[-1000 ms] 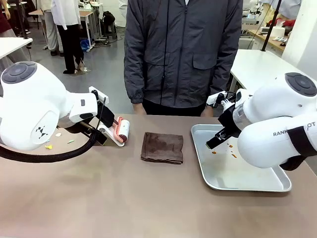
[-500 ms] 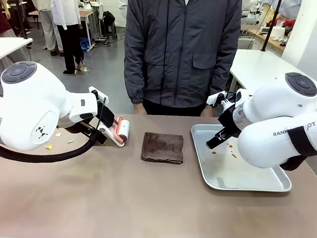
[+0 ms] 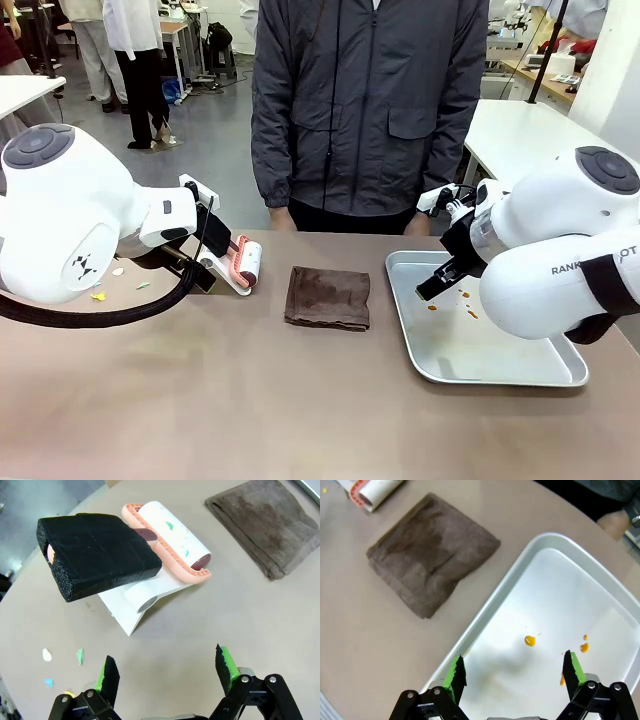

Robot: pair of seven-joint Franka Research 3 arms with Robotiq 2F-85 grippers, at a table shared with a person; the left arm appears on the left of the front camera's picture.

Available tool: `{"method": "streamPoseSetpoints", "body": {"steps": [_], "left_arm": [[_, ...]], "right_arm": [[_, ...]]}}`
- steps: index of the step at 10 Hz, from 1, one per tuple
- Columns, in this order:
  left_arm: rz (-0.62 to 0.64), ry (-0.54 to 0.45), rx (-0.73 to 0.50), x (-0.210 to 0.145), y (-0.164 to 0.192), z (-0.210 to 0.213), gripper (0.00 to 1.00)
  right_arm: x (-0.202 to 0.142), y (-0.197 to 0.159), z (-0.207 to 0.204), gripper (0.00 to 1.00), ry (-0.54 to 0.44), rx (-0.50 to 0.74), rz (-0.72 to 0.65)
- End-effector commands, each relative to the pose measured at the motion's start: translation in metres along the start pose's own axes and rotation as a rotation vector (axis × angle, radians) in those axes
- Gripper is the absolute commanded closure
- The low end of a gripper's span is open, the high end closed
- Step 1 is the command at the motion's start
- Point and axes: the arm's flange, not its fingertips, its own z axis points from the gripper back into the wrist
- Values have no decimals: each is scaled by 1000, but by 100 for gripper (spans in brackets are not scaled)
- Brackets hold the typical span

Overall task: Clean the surface of the table.
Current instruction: Hold the Lint Roller with your left hand and the towel with your right hand.

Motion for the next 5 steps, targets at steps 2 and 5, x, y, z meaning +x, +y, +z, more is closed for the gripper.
{"method": "streamPoseSetpoints", "body": {"steps": [2,5], "left_arm": [[8,20,-15,-7,-3,10,0],[272,213,-127,-8,-2,57,0]], "right_arm": [[-3,4,11,0,23,15,-10],[-8,-4,48,0,180,108,-297]]}}
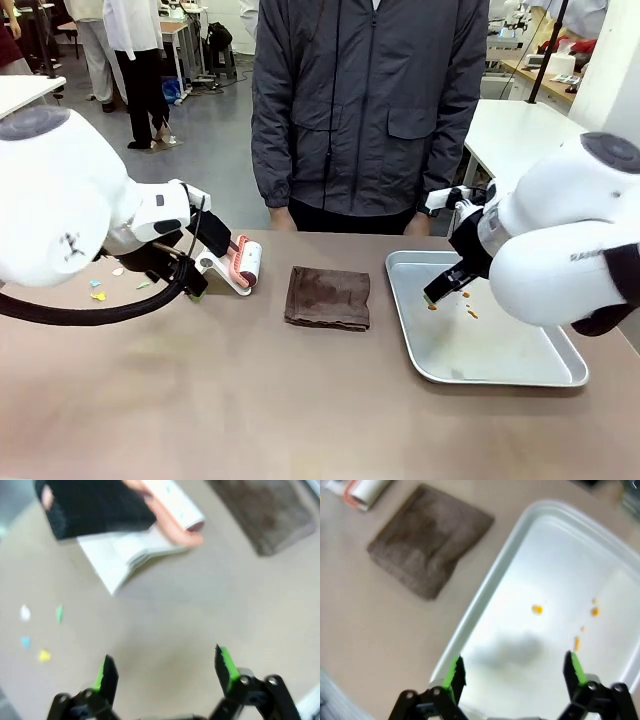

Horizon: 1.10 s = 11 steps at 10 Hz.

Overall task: Clean the surface of the table.
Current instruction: Hold the Lint Roller with your left hand and the towel with your right hand.

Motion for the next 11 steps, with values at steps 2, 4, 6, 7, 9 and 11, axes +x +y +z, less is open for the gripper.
{"method": "streamPoseSetpoints", "body": {"steps": [2,4,6,7,9,11], "left_arm": [[321,91,-159,-10,7,63,0],[390,2,-336,-33,36,94,0],[473,-101,-542,-67,85,123,0],[504,-156,-626,-83,106,134,0],[596,-247,-746,-123,157,141,0],[728,-362,-823,-160,199,138,0]], "right_arm": [[-11,-16,59,0,129,218,-274],[-35,-42,85,0,104,418,-368],[-82,-79,108,0,1,599,-521],[-109,-98,117,0,-70,683,-582],[-162,-140,124,0,-202,778,-733],[-210,-179,117,0,-298,845,-883]]}}
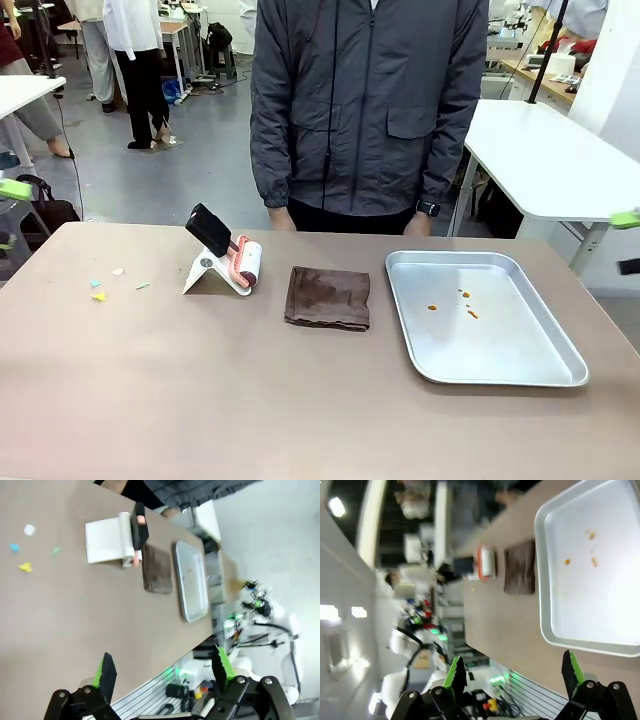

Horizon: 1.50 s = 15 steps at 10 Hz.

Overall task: Clean the surface of the table.
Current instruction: Hold the Lint Roller with your left hand and the towel with your right hand.

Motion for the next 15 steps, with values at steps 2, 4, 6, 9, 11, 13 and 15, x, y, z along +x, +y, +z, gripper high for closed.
{"method": "streamPoseSetpoints", "body": {"steps": [2,4,6,9,11,13,15], "left_arm": [[151,-127,-74,-8,61,13,0],[255,-212,-96,-18,81,5,0],[303,-296,-102,-32,76,-9,0],[292,-207,-91,-1,93,27,0],[292,-207,-91,-1,93,27,0],[318,-215,-90,1,92,25,0],[272,-189,-49,19,78,32,0]], "right_arm": [[-51,-82,5,0,-107,140,-97],[-53,-111,19,0,-142,175,-157],[-51,-123,17,0,-170,155,-180],[-25,-122,50,0,-134,147,-194],[-25,-122,50,0,-134,147,-194],[-28,-123,43,0,-159,103,-164],[-26,-90,31,0,-192,1,-112]]}}
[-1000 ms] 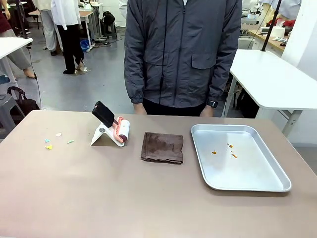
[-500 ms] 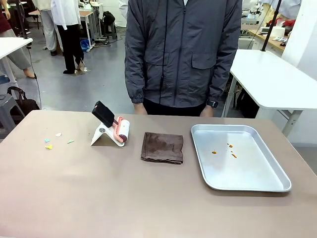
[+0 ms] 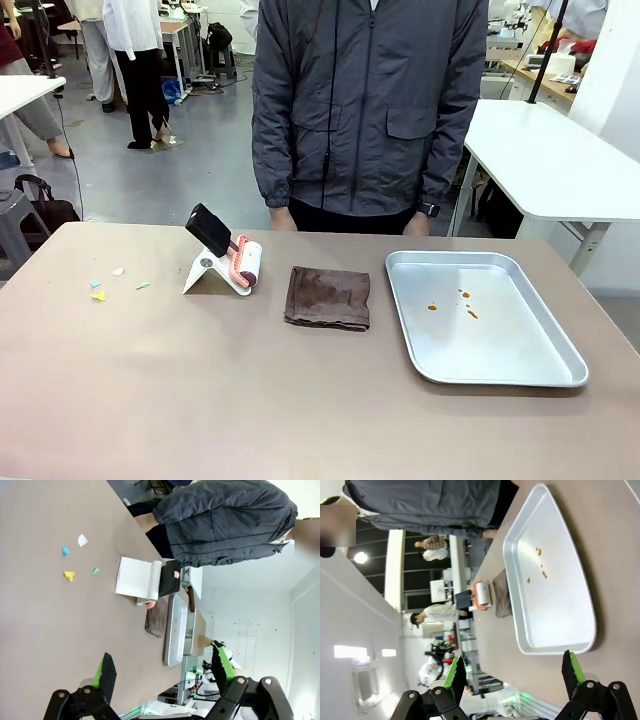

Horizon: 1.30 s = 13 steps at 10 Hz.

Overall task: Clean the surface of the table.
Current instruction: Hold the Lint Roller with your left hand and the towel with your right hand.

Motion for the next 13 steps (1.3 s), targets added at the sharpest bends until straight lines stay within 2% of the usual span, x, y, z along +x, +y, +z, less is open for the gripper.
{"method": "streamPoseSetpoints", "body": {"steps": [1,2,4,8,10,11,12,13], "left_arm": [[-68,42,52,16,-25,2,0],[-120,84,83,23,-47,-9,0],[-219,186,104,38,-86,-45,0],[-264,374,234,48,-114,-140,0],[-298,418,267,39,-126,-189,0],[-318,474,269,35,-131,-209,0],[-325,501,276,33,-134,-228,0],[-339,526,282,32,-135,-241,0]], "right_arm": [[-19,44,-27,0,-54,-89,100],[-23,70,-44,0,-45,-133,165],[-27,125,-99,0,57,-209,320],[-39,192,-218,0,259,-301,517],[-54,211,-289,0,323,-401,562],[-63,216,-321,0,385,-428,572],[-74,218,-359,0,424,-476,532],[-82,219,-382,0,422,-517,473]]}}
